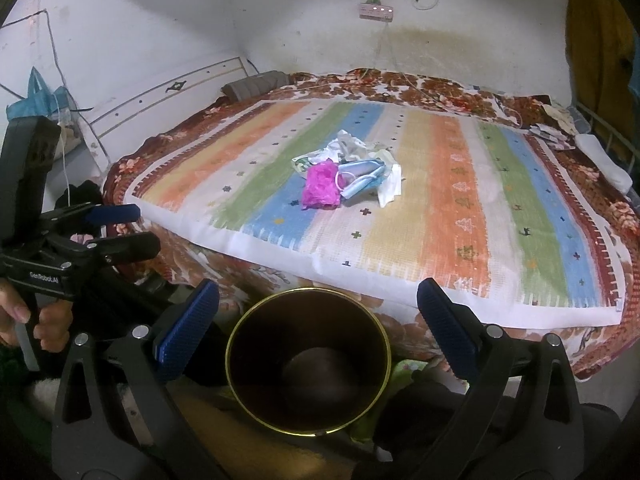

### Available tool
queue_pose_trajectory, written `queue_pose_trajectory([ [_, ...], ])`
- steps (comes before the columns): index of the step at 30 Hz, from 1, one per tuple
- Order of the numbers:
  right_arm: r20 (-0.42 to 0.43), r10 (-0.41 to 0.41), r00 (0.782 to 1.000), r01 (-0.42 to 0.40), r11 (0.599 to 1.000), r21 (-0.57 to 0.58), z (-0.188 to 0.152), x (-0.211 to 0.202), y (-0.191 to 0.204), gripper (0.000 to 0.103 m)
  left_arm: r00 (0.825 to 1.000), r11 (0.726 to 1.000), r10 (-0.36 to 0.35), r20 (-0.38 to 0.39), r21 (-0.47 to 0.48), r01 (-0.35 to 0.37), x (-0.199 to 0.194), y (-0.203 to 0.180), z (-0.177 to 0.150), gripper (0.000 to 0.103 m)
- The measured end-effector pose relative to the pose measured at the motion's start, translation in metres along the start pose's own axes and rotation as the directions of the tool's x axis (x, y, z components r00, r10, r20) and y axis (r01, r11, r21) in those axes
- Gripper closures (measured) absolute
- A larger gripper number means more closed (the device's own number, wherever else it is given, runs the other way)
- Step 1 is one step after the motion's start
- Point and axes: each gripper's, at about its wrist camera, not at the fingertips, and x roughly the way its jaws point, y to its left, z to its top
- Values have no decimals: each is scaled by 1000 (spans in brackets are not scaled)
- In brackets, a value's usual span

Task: Collect trash

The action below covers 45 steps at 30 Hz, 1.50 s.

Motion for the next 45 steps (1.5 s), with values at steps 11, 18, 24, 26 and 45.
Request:
queue_pose_trajectory([
  [11, -6, 6, 1000, -6, 1000, 5, 0, 3, 0, 9, 1000, 1000, -8, -8, -23, 7, 1, 4, 5, 6],
  [18, -6, 6, 1000, -6, 1000, 15, 2, 2, 0, 9, 999, 998, -35, 1, -59, 35, 1, 11, 6, 6],
  [24, -6, 7, 1000, -7, 1000, 22, 3, 2, -1, 9, 1000, 998, -31, 0, -59, 31, 2, 13, 7, 6],
  [26, -7, 7, 1000, -7, 1000, 23, 3, 2, -1, 9, 1000, 998, -29, 1, -60, 29, 2, 13, 7, 6],
  [45, -17, 25, 1000, -25, 999, 35, 3, 6, -2, 9, 1000, 998, -14, -2, -63, 14, 3, 20, 5, 6],
])
